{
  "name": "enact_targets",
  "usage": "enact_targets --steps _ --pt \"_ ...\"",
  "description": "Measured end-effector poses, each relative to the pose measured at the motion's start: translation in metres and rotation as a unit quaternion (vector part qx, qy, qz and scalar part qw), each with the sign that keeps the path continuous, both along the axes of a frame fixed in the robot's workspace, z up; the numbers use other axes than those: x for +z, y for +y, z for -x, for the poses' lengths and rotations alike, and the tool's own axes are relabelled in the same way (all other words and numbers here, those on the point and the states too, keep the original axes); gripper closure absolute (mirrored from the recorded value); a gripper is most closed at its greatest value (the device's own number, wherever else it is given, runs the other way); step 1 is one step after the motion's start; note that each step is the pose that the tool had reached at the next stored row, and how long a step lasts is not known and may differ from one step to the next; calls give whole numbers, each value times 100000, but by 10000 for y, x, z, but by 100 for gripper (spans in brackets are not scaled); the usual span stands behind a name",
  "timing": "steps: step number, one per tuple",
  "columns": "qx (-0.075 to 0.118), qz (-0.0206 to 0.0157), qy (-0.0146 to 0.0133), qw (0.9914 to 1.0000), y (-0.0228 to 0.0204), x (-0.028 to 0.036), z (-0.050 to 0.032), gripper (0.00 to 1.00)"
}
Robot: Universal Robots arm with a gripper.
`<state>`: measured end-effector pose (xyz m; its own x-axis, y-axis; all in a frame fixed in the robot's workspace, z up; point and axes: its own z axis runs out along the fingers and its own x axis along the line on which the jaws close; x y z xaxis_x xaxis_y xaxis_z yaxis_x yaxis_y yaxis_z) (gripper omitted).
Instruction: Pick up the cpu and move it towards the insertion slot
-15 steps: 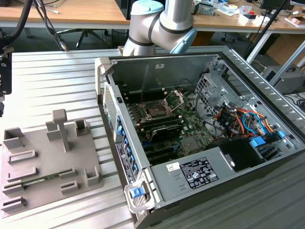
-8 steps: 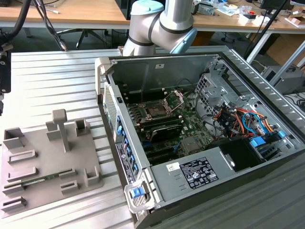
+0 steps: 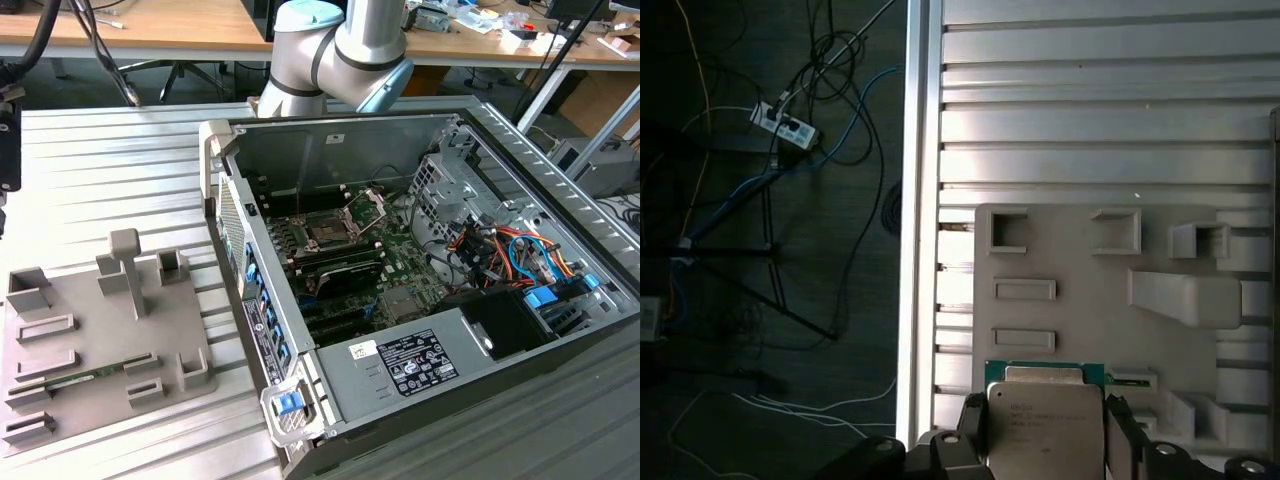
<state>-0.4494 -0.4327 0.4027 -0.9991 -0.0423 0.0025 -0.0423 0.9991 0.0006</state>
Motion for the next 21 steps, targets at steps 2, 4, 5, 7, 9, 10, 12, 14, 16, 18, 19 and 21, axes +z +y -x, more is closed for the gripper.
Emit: enact_targets --steps 2,4,5,7,9,10,12,14,16,18,19,21 --pt "-1 2 1 100000 0 20 0 45" --pt "-5 1 -1 100000 0 35 0 45" --pt "-2 1 1 100000 0 43 0 45" --pt "-2 1 2 100000 0 54 0 45" --pt "-2 0 0 100000 0 66 0 45" --pt "-3 0 -1 100000 0 70 0 45" --pt "-3 2 0 100000 0 77 0 45" --pt "-4 2 1 100000 0 88 0 45" --pt "-2 0 -3 100000 0 96 0 45" --pt "-3 2 4 100000 0 110 0 45" --pt "0 0 -2 100000 0 118 0 45" --pt "0 2 3 100000 0 139 0 45"
